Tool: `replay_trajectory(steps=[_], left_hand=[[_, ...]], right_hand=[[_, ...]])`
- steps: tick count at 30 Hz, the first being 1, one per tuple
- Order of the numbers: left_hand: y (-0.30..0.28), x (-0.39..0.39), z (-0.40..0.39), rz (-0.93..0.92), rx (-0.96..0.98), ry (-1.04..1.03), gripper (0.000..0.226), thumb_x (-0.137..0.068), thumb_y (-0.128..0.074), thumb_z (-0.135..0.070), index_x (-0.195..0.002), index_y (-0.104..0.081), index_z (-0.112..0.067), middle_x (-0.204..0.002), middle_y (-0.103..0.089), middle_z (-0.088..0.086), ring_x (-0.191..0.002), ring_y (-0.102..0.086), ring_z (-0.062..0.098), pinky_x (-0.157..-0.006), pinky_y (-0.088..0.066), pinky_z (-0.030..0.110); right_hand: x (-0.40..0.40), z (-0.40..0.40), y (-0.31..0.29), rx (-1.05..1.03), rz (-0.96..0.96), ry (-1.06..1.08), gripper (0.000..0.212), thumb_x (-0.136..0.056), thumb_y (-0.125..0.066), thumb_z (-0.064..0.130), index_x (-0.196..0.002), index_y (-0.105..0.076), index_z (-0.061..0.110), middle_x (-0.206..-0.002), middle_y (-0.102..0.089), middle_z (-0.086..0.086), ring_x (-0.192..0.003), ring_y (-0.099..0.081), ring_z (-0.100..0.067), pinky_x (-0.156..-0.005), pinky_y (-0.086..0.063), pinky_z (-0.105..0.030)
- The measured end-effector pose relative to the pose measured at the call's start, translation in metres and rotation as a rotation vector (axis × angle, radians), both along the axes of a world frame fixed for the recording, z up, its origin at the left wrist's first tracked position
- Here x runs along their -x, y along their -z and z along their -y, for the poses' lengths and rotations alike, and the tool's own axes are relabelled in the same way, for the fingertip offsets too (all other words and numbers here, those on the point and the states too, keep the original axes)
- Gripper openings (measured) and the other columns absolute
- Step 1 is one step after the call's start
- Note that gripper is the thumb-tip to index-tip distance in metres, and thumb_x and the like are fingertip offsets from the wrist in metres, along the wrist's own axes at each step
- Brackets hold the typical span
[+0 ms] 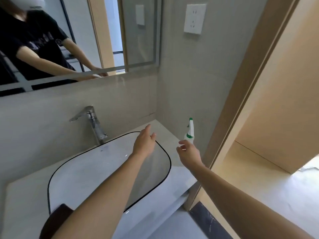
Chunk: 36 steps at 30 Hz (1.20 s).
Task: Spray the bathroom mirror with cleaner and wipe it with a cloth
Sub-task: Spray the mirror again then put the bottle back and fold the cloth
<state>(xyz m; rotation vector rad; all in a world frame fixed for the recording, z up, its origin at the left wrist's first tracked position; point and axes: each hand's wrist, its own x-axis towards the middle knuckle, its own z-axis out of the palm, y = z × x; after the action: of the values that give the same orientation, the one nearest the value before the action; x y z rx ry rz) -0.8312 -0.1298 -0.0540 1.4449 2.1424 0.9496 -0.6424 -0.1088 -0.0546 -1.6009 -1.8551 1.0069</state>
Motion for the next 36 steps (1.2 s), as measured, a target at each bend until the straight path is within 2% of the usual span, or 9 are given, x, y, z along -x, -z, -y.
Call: replay_trajectory(steps=[6, 10, 12, 16, 19, 22, 27, 29, 36], left_hand=[[0.021, -0.053, -0.066, 0.141, 0.096, 0.100, 0.050, -0.106, -0.036, -0.031, -0.154, -0.029, -0.017, -0.153, -0.042, 0.015, -0.139, -0.043, 0.032, -0.109, -0.035, 0.038], [0.047, -0.071, -0.099, 0.252, 0.220, 0.086, 0.052, -0.105, -0.035, -0.040, -0.154, -0.029, -0.023, -0.154, -0.044, 0.010, -0.138, -0.044, 0.032, -0.108, -0.035, 0.037], [0.059, -0.076, -0.113, 0.315, 0.270, 0.083, 0.050, -0.106, -0.033, -0.034, -0.154, -0.031, -0.022, -0.157, -0.039, 0.008, -0.142, -0.040, 0.030, -0.112, -0.032, 0.037], [0.079, -0.080, -0.132, 0.409, 0.381, 0.028, 0.054, -0.101, -0.030, -0.008, -0.155, -0.031, -0.014, -0.162, -0.029, 0.007, -0.148, -0.029, 0.027, -0.121, -0.026, 0.040], [0.090, -0.079, -0.138, 0.447, 0.484, 0.081, 0.054, -0.098, -0.032, -0.002, -0.151, -0.038, -0.010, -0.158, -0.038, 0.009, -0.144, -0.037, 0.028, -0.118, -0.032, 0.044], [0.091, -0.080, -0.138, 0.531, 0.523, 0.152, 0.039, -0.099, -0.042, -0.009, -0.135, -0.058, -0.009, -0.136, -0.061, 0.010, -0.124, -0.056, 0.029, -0.107, -0.044, 0.041], [0.075, -0.067, -0.132, 0.561, 0.453, 0.138, 0.041, -0.097, -0.040, -0.003, -0.131, -0.062, -0.014, -0.133, -0.063, 0.006, -0.122, -0.057, 0.024, -0.108, -0.045, 0.039], [0.055, -0.055, -0.128, 0.551, 0.396, 0.124, 0.046, -0.094, -0.039, 0.001, -0.128, -0.064, -0.018, -0.129, -0.066, 0.002, -0.119, -0.059, 0.020, -0.095, -0.048, 0.030], [-0.046, 0.000, -0.098, 0.473, 0.128, 0.049, 0.052, -0.088, -0.040, 0.008, -0.121, -0.064, -0.024, -0.116, -0.068, -0.004, -0.103, -0.061, 0.009, -0.062, -0.044, 0.013]], right_hand=[[-0.051, -0.043, 0.030, 0.061, 0.098, 0.124, 0.034, -0.099, -0.051, 0.025, -0.131, -0.056, 0.013, -0.126, -0.063, -0.010, -0.102, -0.059, -0.024, -0.080, -0.043, -0.026], [-0.061, -0.069, 0.062, 0.117, 0.111, 0.179, 0.038, -0.096, -0.057, 0.025, -0.132, -0.054, 0.015, -0.125, -0.064, -0.008, -0.100, -0.060, -0.023, -0.081, -0.050, -0.031], [-0.061, -0.080, 0.078, 0.154, 0.086, 0.177, 0.051, -0.092, -0.065, 0.027, -0.139, -0.048, 0.016, -0.131, -0.062, -0.007, -0.099, -0.061, -0.021, -0.081, -0.050, -0.030], [-0.050, -0.101, 0.108, 0.239, 0.080, 0.063, 0.094, -0.079, -0.080, 0.032, -0.153, -0.024, 0.018, -0.145, -0.050, -0.006, -0.126, -0.054, -0.029, -0.096, -0.048, -0.035], [-0.033, -0.113, 0.124, 0.244, 0.033, 0.051, 0.106, -0.068, -0.089, 0.032, -0.150, -0.024, 0.020, -0.134, -0.054, -0.006, -0.120, -0.055, -0.031, -0.088, -0.050, -0.036], [-0.021, -0.117, 0.132, 0.208, -0.045, 0.130, 0.106, -0.061, -0.092, 0.032, -0.145, -0.029, 0.020, -0.127, -0.057, -0.004, -0.115, -0.058, -0.030, -0.082, -0.052, -0.037], [-0.012, -0.117, 0.125, 0.103, -0.128, 0.177, 0.087, -0.058, -0.093, 0.039, -0.126, -0.039, 0.029, -0.103, -0.053, 0.011, -0.098, -0.058, -0.021, -0.064, -0.044, -0.026], [-0.003, -0.120, 0.111, 0.086, -0.218, 0.139, 0.082, -0.059, -0.092, 0.040, -0.121, -0.038, 0.035, -0.101, -0.052, 0.015, -0.094, -0.055, -0.015, -0.060, -0.041, -0.020], [0.057, -0.132, 0.018, 0.012, -0.506, -0.082, 0.071, -0.064, -0.088, 0.036, -0.121, -0.045, 0.040, -0.106, -0.057, 0.022, -0.097, -0.056, 0.002, -0.070, -0.045, -0.019]])
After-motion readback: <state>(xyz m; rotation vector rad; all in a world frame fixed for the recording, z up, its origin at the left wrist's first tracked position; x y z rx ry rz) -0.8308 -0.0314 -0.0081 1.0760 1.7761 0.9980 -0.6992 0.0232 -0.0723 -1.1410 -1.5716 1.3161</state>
